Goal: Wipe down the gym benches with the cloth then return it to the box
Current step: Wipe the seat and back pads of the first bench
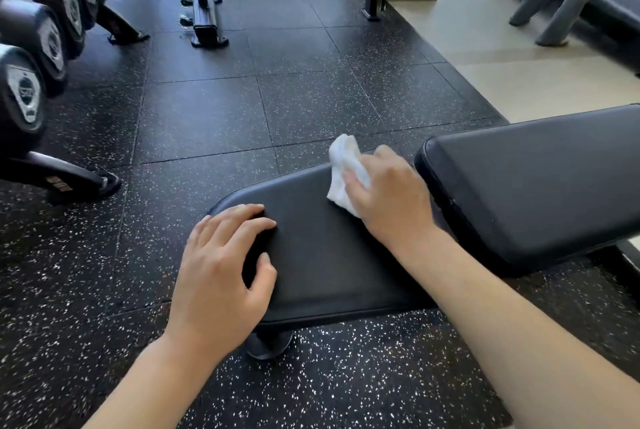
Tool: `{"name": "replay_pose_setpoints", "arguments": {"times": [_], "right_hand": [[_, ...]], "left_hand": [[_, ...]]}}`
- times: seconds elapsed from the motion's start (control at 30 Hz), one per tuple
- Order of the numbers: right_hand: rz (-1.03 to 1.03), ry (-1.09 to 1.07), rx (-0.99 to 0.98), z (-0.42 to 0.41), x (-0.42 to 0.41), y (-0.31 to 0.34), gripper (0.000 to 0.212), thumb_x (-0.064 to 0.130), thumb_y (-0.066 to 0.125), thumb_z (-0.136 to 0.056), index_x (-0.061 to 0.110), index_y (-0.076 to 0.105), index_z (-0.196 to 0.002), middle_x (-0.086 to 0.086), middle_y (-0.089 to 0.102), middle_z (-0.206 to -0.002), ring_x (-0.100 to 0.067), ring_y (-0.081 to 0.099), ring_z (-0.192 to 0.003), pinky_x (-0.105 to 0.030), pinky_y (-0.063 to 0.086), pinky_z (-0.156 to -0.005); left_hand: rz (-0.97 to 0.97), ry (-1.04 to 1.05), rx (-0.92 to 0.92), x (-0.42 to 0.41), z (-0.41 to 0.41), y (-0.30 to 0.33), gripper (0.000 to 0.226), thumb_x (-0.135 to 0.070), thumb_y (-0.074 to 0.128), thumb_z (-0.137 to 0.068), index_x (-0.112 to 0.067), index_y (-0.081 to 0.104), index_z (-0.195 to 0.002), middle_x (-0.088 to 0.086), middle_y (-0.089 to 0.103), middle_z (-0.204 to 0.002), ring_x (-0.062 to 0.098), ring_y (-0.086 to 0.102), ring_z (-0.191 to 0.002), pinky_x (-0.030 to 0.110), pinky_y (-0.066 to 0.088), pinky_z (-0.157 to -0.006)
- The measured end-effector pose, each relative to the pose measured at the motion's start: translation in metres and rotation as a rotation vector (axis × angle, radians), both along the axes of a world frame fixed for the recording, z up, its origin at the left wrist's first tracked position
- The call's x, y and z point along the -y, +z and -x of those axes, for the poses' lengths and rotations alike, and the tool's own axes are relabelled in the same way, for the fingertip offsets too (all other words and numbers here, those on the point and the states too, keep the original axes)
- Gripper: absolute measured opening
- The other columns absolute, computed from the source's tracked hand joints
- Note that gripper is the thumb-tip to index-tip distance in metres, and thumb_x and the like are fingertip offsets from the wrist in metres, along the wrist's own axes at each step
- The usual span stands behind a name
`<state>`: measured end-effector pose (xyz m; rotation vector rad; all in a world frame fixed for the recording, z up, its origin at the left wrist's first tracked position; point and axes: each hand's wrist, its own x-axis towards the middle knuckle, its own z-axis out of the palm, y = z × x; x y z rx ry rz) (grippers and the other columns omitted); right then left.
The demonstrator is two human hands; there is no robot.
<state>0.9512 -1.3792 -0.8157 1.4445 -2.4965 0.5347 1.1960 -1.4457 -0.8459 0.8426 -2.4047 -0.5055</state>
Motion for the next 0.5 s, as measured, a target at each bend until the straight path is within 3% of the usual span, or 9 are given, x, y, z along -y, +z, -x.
{"name": "replay_pose_setpoints", "arguments": {"times": [0.1, 0.17, 0.27, 0.3, 0.33, 0.4, 0.5], "right_hand": [[0.080, 0.310, 0.061, -0.061, 0.006, -0.002, 0.027, 0.035, 0.066, -0.095, 0.013, 0.072, -0.111, -0.004, 0.060, -0.090, -0.028, 0.062, -0.082, -0.038, 0.053, -0.067], [0.084, 0.414, 0.076, -0.069, 0.009, 0.001, 0.027, 0.039, 0.063, -0.096, 0.016, 0.073, -0.106, -0.002, 0.061, -0.091, -0.024, 0.062, -0.085, -0.036, 0.052, -0.070], [-0.086, 0.263, -0.111, -0.020, 0.017, 0.001, 0.044, 0.044, 0.035, -0.104, 0.026, 0.061, -0.135, -0.001, 0.063, -0.111, -0.023, 0.059, -0.108, -0.036, 0.047, -0.083], [-0.125, 0.156, -0.142, 0.003, 0.018, 0.002, 0.045, 0.040, 0.035, -0.106, 0.024, 0.055, -0.142, -0.005, 0.065, -0.112, -0.028, 0.059, -0.109, -0.041, 0.047, -0.083], [-0.135, 0.042, -0.118, 0.026, 0.017, 0.004, 0.041, 0.035, 0.040, -0.107, 0.018, 0.056, -0.140, -0.010, 0.067, -0.109, -0.033, 0.060, -0.107, -0.043, 0.048, -0.081], [-0.077, -0.133, -0.001, 0.055, 0.011, 0.007, 0.034, 0.032, 0.049, -0.106, 0.008, 0.067, -0.120, -0.018, 0.069, -0.099, -0.039, 0.063, -0.100, -0.044, 0.051, -0.078], [-0.012, -0.202, 0.118, 0.047, 0.016, 0.004, 0.039, 0.042, 0.054, -0.103, 0.007, 0.073, -0.103, -0.017, 0.064, -0.100, -0.040, 0.063, -0.098, -0.042, 0.047, -0.078]], "left_hand": [[-0.006, 0.040, 0.009, 0.001, 0.004, 0.000, 0.044, -0.031, 0.049, -0.089, -0.015, 0.069, -0.126, -0.001, 0.063, -0.140, 0.023, 0.054, -0.132, 0.056, 0.040, -0.116], [-0.021, 0.064, 0.001, 0.002, 0.006, 0.000, 0.044, -0.030, 0.048, -0.088, -0.015, 0.068, -0.124, 0.000, 0.063, -0.138, 0.024, 0.054, -0.131, 0.055, 0.040, -0.115], [-0.032, 0.046, 0.007, 0.002, 0.005, 0.001, 0.042, -0.031, 0.048, -0.089, -0.016, 0.068, -0.123, -0.001, 0.062, -0.139, 0.024, 0.054, -0.129, 0.055, 0.040, -0.116], [-0.040, 0.036, 0.011, 0.002, 0.003, 0.001, 0.042, -0.032, 0.048, -0.090, -0.016, 0.068, -0.124, -0.002, 0.061, -0.140, 0.022, 0.052, -0.131, 0.055, 0.039, -0.117], [-0.052, 0.031, 0.014, 0.002, 0.001, 0.001, 0.043, -0.033, 0.048, -0.091, -0.017, 0.068, -0.126, -0.003, 0.059, -0.142, 0.021, 0.051, -0.133, 0.055, 0.038, -0.118], [-0.071, 0.028, 0.013, 0.004, -0.005, 0.000, 0.043, -0.033, 0.047, -0.093, -0.018, 0.067, -0.127, -0.005, 0.058, -0.143, 0.019, 0.048, -0.136, 0.053, 0.036, -0.120], [-0.087, 0.026, 0.002, 0.006, -0.013, 0.000, 0.043, -0.034, 0.047, -0.094, -0.017, 0.067, -0.128, -0.004, 0.057, -0.145, 0.020, 0.047, -0.139, 0.048, 0.036, -0.121]]}}
